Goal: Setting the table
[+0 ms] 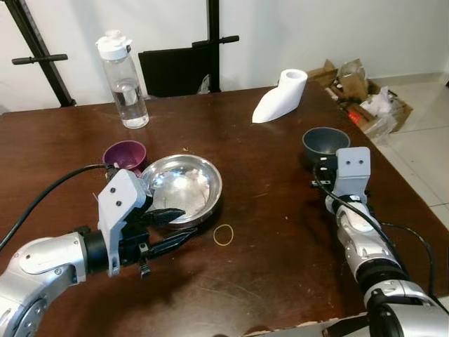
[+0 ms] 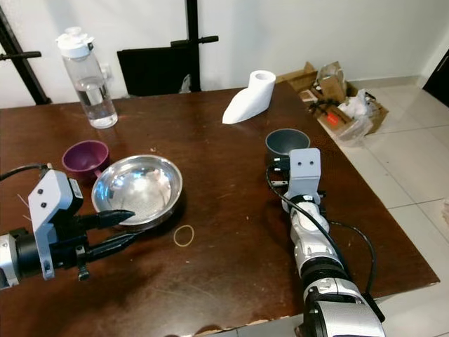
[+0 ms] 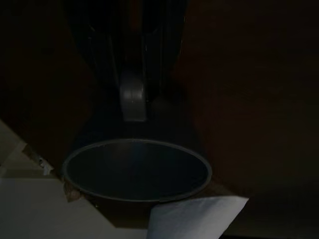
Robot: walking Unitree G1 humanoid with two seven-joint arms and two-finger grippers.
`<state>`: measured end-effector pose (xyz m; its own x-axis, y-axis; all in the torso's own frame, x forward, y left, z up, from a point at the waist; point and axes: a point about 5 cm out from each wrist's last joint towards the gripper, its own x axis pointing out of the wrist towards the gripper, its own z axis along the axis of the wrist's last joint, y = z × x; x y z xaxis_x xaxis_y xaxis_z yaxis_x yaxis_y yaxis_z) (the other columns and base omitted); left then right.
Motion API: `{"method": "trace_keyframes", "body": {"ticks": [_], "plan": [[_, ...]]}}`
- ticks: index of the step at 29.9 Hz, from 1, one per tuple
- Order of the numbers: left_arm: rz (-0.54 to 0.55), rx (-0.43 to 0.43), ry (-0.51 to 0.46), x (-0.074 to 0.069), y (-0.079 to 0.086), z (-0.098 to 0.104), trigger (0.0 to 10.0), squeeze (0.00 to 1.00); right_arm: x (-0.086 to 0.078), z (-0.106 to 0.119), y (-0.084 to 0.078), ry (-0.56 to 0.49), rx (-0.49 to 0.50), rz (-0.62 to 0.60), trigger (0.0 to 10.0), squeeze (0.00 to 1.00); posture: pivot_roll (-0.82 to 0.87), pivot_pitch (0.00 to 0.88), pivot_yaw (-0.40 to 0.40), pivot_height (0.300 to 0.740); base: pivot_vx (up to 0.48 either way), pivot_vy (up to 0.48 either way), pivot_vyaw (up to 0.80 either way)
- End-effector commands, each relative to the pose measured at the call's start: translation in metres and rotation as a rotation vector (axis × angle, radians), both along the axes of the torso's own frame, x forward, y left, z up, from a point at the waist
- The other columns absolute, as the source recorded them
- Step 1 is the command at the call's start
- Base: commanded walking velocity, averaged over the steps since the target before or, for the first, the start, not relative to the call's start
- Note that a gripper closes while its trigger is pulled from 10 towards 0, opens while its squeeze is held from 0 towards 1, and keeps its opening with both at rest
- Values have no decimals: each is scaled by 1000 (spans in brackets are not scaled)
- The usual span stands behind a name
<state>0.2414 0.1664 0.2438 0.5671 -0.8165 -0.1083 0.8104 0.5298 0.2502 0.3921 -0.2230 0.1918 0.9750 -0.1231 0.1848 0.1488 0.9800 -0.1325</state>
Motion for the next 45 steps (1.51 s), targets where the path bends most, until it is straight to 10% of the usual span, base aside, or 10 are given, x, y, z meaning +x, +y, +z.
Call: {"method": "trace_keyframes", "body": {"ticks": [1, 5, 6, 7, 8, 15, 16, 28, 35, 45], "plan": [[-4, 6, 5, -3, 1, 2, 10000, 0, 0, 1, -3, -8, 15, -10, 10000, 0, 284, 224, 135, 740, 0, 0, 0], [0, 4, 11, -4, 1, 4, 10000, 0, 0, -1, -4, -1, 17, -15, 10000, 0, 289, 229, 135, 740, 0, 0, 0], [2, 4, 21, -5, 1, 4, 10000, 0, 0, -2, -6, -3, 34, -20, 10000, 522, 289, 230, 136, 740, 0, 0, 0], [2, 4, 21, -5, 1, 4, 10000, 0, 0, -2, -6, -3, 34, -20, 10000, 522, 289, 230, 136, 740, 0, 0, 0], [4, 5, 25, -6, 2, 3, 10000, 0, 0, -2, -7, -8, 43, -22, 10000, 1000, 287, 231, 136, 740, 0, 0, 0], [7, 1, 32, -4, 1, 1, 10000, 0, 0, 7, -11, -50, 48, -32, 10000, 1000, 271, 227, 136, 740, 0, 0, 0], [6, -3, 34, -3, 0, -1, 10000, 0, -1, 11, -13, -79, 38, -37, 10000, 0, 257, 218, 133, 740, 0, 0, 0], [0, -49, 24, 7, -11, -8, 10000, 0, -17, 15, -12, -224, 27, -40, 10000, 0, 180, 171, 117, 740, 0, 0, 0], [41, -79, 21, 19, -20, -20, 10000, 0, -69, 4, 7, -303, 26, -28, 10000, 0, 110, 149, 112, 740, 0, 0, 0], [364, -119, 5, 45, -29, -41, 10000, 0, -123, -23, 44, -214, 120, 23, 10000, 0, 56, 129, 110, 740, 0, 0, 0]]}}
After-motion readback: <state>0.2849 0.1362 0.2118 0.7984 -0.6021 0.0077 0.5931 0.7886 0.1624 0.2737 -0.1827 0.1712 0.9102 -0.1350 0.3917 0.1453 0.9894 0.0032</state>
